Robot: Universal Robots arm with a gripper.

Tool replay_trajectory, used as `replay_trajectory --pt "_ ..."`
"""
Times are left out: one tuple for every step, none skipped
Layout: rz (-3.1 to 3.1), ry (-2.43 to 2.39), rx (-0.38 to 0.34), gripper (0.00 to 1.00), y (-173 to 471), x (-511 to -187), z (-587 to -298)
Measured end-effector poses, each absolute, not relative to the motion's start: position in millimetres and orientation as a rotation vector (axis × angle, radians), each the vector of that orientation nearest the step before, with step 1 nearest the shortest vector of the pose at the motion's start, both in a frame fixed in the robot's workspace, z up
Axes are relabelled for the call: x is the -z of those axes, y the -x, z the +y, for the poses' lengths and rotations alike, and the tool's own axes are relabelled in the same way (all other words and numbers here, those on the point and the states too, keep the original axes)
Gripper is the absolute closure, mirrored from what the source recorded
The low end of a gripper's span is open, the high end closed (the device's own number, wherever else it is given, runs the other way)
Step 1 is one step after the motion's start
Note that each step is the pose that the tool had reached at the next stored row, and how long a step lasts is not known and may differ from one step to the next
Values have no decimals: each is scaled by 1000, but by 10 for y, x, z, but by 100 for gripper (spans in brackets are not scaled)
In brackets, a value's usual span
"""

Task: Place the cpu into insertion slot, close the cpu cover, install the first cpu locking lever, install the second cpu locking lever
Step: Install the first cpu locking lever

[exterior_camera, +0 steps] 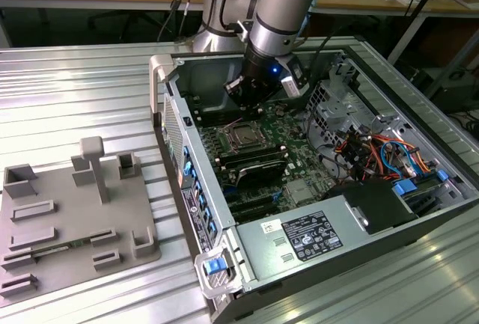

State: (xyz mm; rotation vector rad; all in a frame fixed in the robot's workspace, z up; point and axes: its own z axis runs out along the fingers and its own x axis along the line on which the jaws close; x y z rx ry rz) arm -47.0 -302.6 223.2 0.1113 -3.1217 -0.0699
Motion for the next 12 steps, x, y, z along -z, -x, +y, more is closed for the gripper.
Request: replay_trajectory --pt "-3122 -111 70 89 467 -2224 -3026" --pt "-3122 -111 70 89 464 -2219 -3026" --pt "-3122 -111 70 89 462 -2213 -3026" --pt "-3122 -111 70 89 461 -2208 -3026" --pt "-3122 -111 70 89 461 -2204 -3026" --pt "-3122 -111 70 89 460 -2202 -3026" --pt "-3122 -111 70 89 459 -2197 -3026" --pt "-3122 -111 70 89 458 -2194 -3026" --pt "-3122 -111 70 89 456 -2191 -3026" --pt "-3122 -112 70 89 454 -2188 -3026" --pt "-3122 -112 70 89 451 -2184 -3026" --pt "-3122 -111 70 89 446 -2178 -3026"
